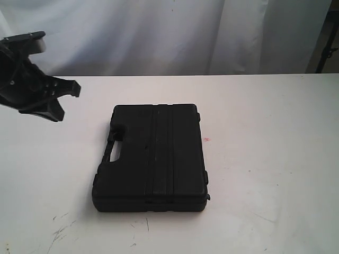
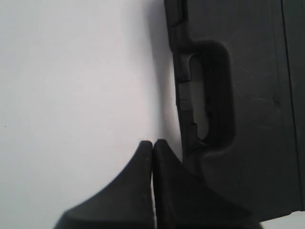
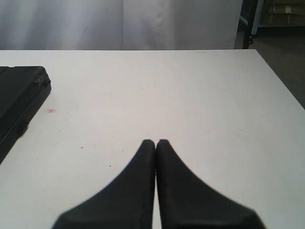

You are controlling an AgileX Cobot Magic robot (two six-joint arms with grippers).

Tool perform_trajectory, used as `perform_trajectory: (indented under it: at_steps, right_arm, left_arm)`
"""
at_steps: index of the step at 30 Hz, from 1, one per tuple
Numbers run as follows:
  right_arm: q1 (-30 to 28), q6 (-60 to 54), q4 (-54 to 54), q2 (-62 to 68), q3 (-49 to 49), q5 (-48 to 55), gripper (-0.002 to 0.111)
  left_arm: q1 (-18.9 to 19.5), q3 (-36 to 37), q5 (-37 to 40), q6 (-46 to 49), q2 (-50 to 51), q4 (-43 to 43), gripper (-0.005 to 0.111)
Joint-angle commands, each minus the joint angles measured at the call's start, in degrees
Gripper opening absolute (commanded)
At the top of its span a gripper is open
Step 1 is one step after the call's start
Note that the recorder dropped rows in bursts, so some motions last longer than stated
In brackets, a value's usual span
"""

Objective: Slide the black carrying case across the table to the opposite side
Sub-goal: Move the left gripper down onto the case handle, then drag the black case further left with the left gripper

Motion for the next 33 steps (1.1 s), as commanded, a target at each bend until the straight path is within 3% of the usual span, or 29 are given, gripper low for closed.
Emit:
perform_trajectory:
  at_steps: [1, 9, 22, 33]
  right_arm:
    - [-0.3, 0.1, -0.6, -0.3, 0.2, -0.9, 0.0]
    - [-0.3, 0.1, -0.6, -0.3, 0.2, -0.9, 0.0]
    - [-0.3, 0.1, -0.6, -0.3, 0.2, -0.9, 0.0]
    - [-0.3, 0.1, -0.6, -0.3, 0.2, -0.9, 0.0]
  left_arm:
    - [-3.0, -3.9, 0.1, -1.2, 4.8, 0.3, 0.0]
    - [-6.9, -10.3, 1.3, -1.4, 12.8, 0.3, 0.003]
    - [-7.4, -11.6, -0.3, -3.0, 20.8, -0.6, 0.045]
    - [-7.4, -11.6, -3.0, -2.5, 25.7, -1.2, 0.046]
